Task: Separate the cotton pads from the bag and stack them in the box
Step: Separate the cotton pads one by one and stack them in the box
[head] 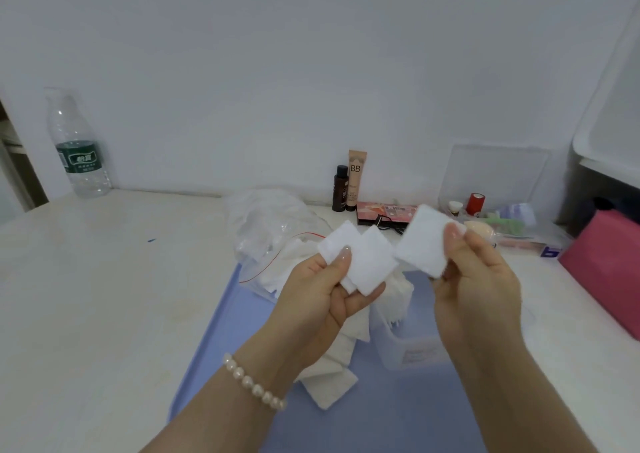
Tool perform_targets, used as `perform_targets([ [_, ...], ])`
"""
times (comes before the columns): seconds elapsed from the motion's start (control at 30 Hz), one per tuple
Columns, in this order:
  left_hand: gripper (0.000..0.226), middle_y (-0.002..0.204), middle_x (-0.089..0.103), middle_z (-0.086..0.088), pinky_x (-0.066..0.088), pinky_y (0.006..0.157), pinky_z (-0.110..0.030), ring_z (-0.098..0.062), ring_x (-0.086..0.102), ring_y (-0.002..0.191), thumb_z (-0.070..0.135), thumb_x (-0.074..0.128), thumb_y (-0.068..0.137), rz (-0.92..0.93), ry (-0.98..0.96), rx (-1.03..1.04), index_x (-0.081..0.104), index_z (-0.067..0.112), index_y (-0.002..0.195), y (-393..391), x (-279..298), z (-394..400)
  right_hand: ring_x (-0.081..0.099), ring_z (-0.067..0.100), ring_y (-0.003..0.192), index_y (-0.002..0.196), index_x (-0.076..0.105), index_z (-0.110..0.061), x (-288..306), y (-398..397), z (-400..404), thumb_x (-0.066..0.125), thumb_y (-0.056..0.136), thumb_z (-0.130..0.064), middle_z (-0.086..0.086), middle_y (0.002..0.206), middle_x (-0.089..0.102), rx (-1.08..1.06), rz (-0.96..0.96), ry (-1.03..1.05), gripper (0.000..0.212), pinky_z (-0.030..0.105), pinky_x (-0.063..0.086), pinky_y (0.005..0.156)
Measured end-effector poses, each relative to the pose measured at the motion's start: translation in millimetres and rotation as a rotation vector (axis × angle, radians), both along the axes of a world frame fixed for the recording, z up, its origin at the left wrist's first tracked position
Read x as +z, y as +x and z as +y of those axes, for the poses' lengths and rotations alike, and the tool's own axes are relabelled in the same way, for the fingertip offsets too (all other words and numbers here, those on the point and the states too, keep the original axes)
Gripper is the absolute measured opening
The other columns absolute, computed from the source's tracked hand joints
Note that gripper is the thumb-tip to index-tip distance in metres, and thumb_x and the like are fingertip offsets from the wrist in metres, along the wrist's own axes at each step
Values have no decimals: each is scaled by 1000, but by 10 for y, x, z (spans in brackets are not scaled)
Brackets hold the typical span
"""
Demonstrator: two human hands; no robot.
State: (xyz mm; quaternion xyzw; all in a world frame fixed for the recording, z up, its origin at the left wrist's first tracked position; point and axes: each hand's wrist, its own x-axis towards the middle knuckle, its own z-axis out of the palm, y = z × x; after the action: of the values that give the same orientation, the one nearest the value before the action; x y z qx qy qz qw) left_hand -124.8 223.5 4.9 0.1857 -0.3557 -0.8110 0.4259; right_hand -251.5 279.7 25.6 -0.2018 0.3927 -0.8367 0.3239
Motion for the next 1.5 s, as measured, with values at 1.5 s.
perform_targets([
  [1.5,43,122,63,-20,53,90,-35,-30,60,114,10,58,84,141,0,-45,52,-4,125,-43,-14,86,55,14,71,88,69,-11,-153,322,-70,65,83,-25,10,82,63,13,336,227,16,25,51,66],
])
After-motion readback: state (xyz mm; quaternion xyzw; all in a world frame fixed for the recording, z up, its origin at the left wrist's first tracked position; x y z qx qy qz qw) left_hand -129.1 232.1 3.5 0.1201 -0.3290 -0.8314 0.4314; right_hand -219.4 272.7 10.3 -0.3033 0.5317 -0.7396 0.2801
